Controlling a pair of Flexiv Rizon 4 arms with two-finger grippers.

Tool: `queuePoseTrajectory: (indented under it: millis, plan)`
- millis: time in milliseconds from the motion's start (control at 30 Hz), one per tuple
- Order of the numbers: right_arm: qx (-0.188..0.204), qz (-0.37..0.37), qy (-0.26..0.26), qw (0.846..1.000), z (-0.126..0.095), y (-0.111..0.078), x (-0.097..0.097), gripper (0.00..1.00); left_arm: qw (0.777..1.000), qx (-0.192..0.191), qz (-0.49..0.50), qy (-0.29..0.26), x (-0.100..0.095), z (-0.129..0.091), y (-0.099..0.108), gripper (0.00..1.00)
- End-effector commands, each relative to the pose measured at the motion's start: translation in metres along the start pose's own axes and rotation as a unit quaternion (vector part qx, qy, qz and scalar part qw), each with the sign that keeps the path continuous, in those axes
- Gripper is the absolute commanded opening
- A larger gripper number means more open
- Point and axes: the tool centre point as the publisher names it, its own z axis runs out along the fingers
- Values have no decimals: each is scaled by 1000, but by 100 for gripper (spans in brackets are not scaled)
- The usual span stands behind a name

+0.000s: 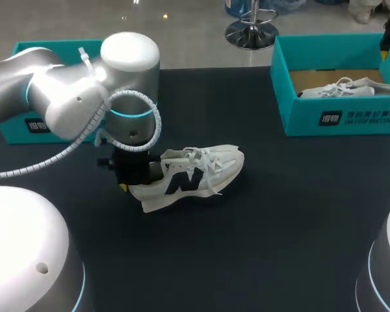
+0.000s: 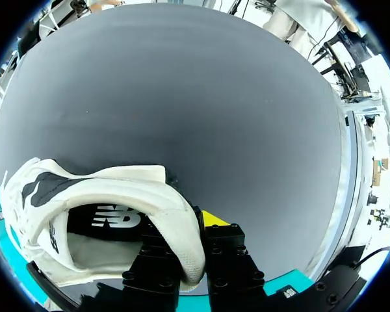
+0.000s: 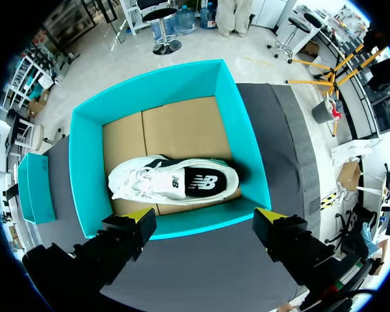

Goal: Take the shoe out of the shoebox, open the shoe tongue, remove and reinsert the insole, then place the shoe into the shoebox

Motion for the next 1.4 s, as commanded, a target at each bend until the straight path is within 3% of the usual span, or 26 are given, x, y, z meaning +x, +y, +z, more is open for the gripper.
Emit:
queuePoseTrajectory:
  millis: [33, 900, 1000, 1033, 1067, 1400]
  plan:
    - [-1, 0, 0, 1000, 0, 0, 0, 100, 1000, -2, -1, 9, -12, 4, -4, 0]
    - [-1, 0, 0, 1000, 0, 0, 0, 100, 999, 6, -7, 33, -44, 1, -20, 0]
    - [-1, 0, 0, 1000, 0, 0, 0, 100, 999, 12, -5, 34, -45, 3, -19, 59]
    - [-1, 0, 0, 1000, 0, 0, 0, 100, 999, 12, -5, 33, -45, 2, -19, 85]
    - [-1, 0, 0, 1000, 0, 0, 0, 100, 999, 16, -5, 28, -43, 1, -18, 100]
    - [-1, 0, 0, 1000, 0, 0, 0, 100, 996, 57, -35, -53, -20, -42, -11, 100]
